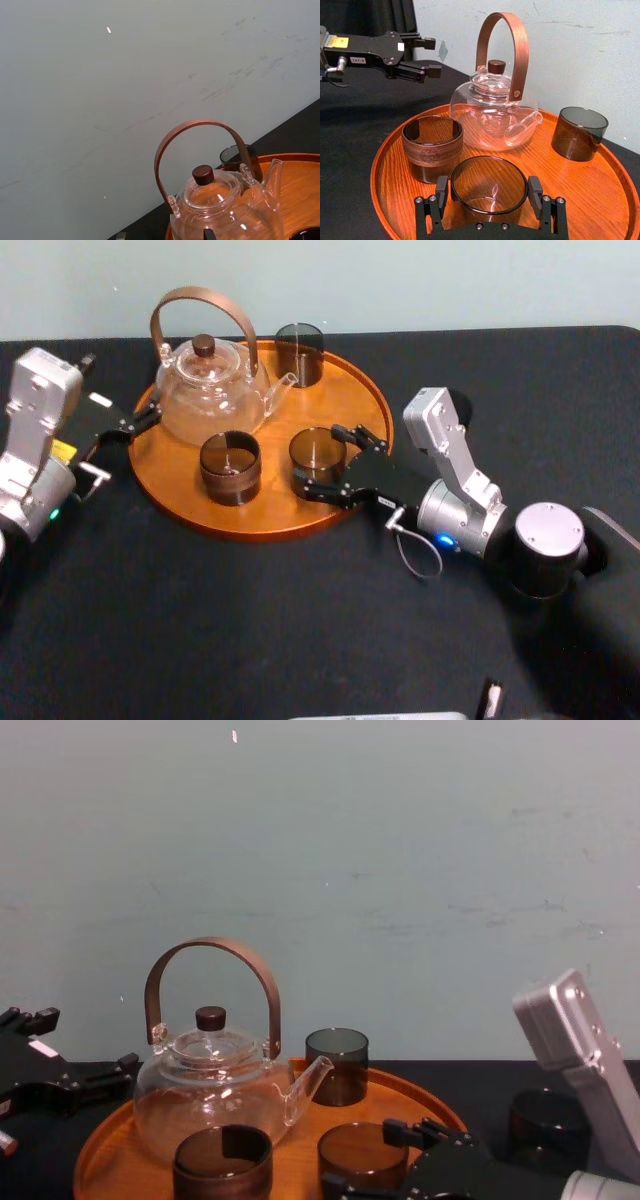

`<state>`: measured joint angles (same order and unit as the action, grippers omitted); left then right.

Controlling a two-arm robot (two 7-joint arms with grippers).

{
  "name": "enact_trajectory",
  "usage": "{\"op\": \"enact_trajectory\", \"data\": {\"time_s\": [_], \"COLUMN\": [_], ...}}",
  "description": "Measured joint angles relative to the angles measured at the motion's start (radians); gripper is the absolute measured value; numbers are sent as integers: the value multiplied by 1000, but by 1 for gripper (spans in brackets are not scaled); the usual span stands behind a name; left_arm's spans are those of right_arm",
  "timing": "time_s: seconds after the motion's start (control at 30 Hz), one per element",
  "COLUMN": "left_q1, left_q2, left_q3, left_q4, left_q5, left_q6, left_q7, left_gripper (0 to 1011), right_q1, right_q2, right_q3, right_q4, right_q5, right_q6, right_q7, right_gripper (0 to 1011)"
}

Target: Pick up the glass from the table and place it on the tray.

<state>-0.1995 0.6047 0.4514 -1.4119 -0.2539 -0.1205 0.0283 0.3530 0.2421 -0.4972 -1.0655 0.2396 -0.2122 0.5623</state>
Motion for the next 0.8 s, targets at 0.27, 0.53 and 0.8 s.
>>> {"op": "enact_trajectory", "data": {"time_s": [0.27, 0.53, 0.8], "left_q1": [0, 0, 0], "left_q2": [0, 0, 0], "left_q3": [0, 0, 0], "left_q4": [0, 0, 0], "left_q5": [0, 0, 0], "left_q6": [0, 0, 0], "left_q7": [0, 0, 0], "left_gripper": [1001, 1002, 1001], "right_q1": [-29, -72, -146], "right_q2": [21, 50, 89], "right_q3": [6, 15, 30], "right_q4": [-48, -108, -204], "right_q5": [13, 25, 23], "right_q6": [23, 39, 65], "right_q7": [0, -10, -51], "right_gripper": [1002, 1002, 1002]}}
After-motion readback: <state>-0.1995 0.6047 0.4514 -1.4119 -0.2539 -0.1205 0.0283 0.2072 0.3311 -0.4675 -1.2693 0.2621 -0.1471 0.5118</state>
